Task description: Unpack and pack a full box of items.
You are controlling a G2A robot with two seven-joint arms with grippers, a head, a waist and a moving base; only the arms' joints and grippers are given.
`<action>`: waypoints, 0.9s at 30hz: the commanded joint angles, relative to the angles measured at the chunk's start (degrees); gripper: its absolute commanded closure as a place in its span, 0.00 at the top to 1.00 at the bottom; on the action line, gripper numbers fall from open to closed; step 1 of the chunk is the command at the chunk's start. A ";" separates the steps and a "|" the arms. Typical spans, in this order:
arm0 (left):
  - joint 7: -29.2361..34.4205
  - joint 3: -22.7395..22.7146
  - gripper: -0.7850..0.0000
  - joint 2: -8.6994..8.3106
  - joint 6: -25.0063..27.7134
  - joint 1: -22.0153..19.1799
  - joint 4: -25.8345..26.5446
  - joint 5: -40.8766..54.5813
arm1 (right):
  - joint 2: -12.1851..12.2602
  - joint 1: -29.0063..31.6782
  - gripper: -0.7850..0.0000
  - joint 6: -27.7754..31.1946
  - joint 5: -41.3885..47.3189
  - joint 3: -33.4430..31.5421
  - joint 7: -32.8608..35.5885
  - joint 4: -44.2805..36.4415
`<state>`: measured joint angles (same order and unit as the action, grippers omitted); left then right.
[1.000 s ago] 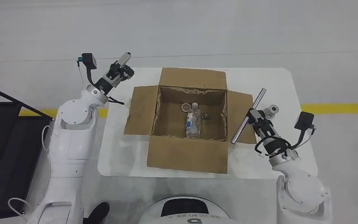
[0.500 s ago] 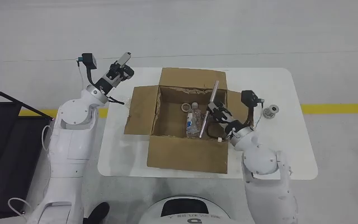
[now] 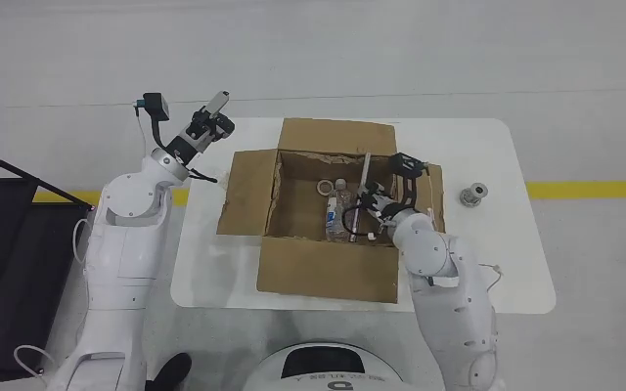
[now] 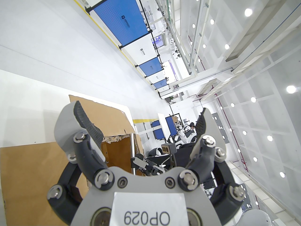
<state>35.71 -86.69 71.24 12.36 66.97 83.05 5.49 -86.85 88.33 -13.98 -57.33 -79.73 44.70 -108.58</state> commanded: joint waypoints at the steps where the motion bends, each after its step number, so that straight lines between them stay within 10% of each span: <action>1: 0.00 0.00 1.00 0.00 -0.01 -0.01 -0.02 0.04 | 0.20 -0.14 0.00 0.14 -1.48 0.50 1.06 0.81; 25: 0.00 0.00 1.00 0.00 -0.01 -0.01 -0.02 0.04 | 0.24 -9.80 0.00 -10.69 -18.21 10.59 8.45 14.62; 27: 0.00 0.00 1.00 0.00 -0.01 -0.01 -0.02 0.04 | 0.20 -9.89 0.24 -11.15 -18.72 11.02 8.68 14.85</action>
<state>35.71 -86.69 71.24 12.36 66.97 83.05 5.49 -86.63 78.45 -24.89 -75.83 -68.88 53.28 -93.78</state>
